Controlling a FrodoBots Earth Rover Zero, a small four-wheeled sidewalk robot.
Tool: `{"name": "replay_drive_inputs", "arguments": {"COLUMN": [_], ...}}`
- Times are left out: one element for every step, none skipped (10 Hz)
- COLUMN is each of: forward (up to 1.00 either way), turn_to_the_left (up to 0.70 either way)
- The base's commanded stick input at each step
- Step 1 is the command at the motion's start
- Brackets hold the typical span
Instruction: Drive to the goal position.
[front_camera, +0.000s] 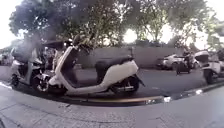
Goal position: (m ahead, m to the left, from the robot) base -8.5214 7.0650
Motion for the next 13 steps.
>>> {"name": "replay_drive_inputs", "arguments": {"forward": [0.00, 0.00, 0.00, 0.00, 0.00, 0.00, 0.00, 0.00, 0.00, 0.00, 0.00, 0.00, 0.10], "turn_to_the_left": [-0.45, -0.45, -0.45, -0.45, -0.45, -0.45, -0.45, -0.45, -0.45, -0.45, -0.45, -0.35, 0.00]}}
